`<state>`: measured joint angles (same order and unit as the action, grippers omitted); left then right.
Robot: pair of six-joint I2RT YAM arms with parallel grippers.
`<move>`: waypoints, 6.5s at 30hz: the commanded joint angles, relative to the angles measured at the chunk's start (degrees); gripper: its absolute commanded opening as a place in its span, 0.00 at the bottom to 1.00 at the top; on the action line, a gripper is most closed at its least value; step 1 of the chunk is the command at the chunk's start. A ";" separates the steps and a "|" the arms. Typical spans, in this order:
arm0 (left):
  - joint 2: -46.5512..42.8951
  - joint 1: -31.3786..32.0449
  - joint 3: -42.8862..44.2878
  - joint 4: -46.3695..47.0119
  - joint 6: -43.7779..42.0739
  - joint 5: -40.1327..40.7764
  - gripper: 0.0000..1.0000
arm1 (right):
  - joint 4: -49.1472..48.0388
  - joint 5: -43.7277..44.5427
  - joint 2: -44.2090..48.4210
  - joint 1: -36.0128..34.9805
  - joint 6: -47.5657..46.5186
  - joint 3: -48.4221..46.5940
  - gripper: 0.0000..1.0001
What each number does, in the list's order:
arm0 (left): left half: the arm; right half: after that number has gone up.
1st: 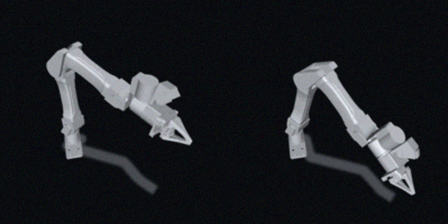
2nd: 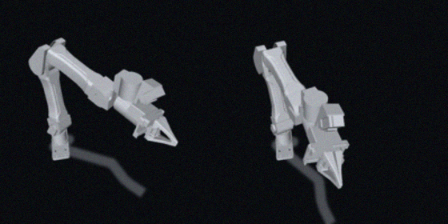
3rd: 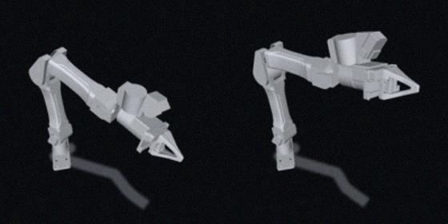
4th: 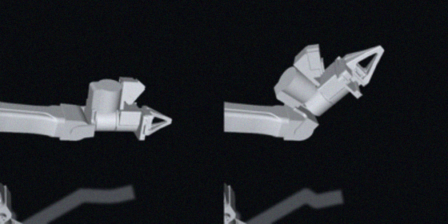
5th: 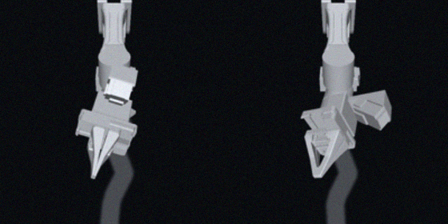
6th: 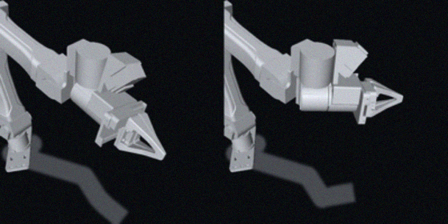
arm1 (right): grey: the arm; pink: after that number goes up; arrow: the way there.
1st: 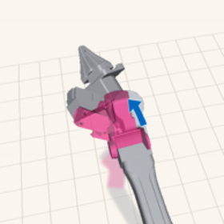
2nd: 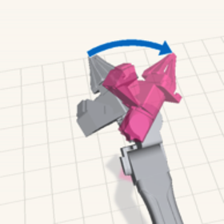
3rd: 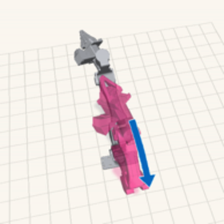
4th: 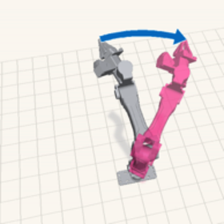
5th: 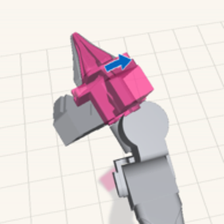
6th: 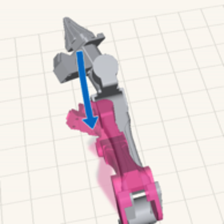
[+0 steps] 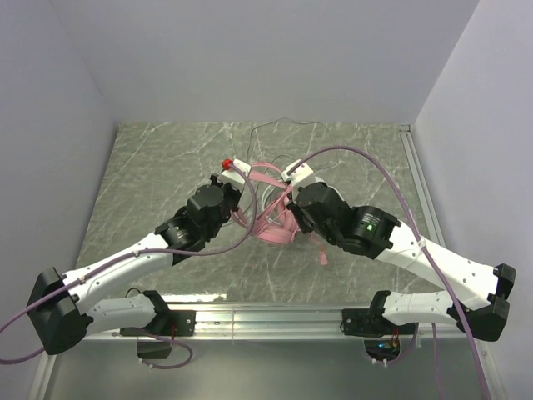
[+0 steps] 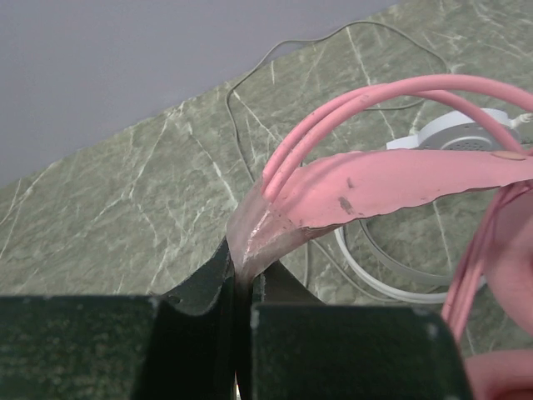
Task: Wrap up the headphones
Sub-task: Wrap the headphone cable with the right arm
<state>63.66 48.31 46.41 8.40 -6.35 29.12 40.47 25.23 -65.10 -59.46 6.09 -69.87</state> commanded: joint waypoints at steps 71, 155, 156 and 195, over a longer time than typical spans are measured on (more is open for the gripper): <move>-14.61 4.68 12.65 -34.42 5.64 -15.85 0.00 | -17.08 -4.92 -2.40 23.07 -1.43 6.66 0.27; 0.59 -8.06 41.38 -50.23 31.48 -24.21 0.00 | -71.49 -56.52 11.49 36.52 13.87 43.32 0.74; 1.11 -8.06 41.91 -50.50 31.66 -23.77 0.00 | -71.93 -56.87 12.18 36.52 13.78 44.02 0.74; 4.72 -8.06 50.09 -52.00 32.98 -28.68 0.00 | -91.10 -62.24 -2.22 31.25 12.46 42.18 0.62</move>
<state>69.01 40.29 92.73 -48.80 22.41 3.49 -47.51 -36.25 -66.98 -27.29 19.51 -25.21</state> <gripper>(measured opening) 0.081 0.658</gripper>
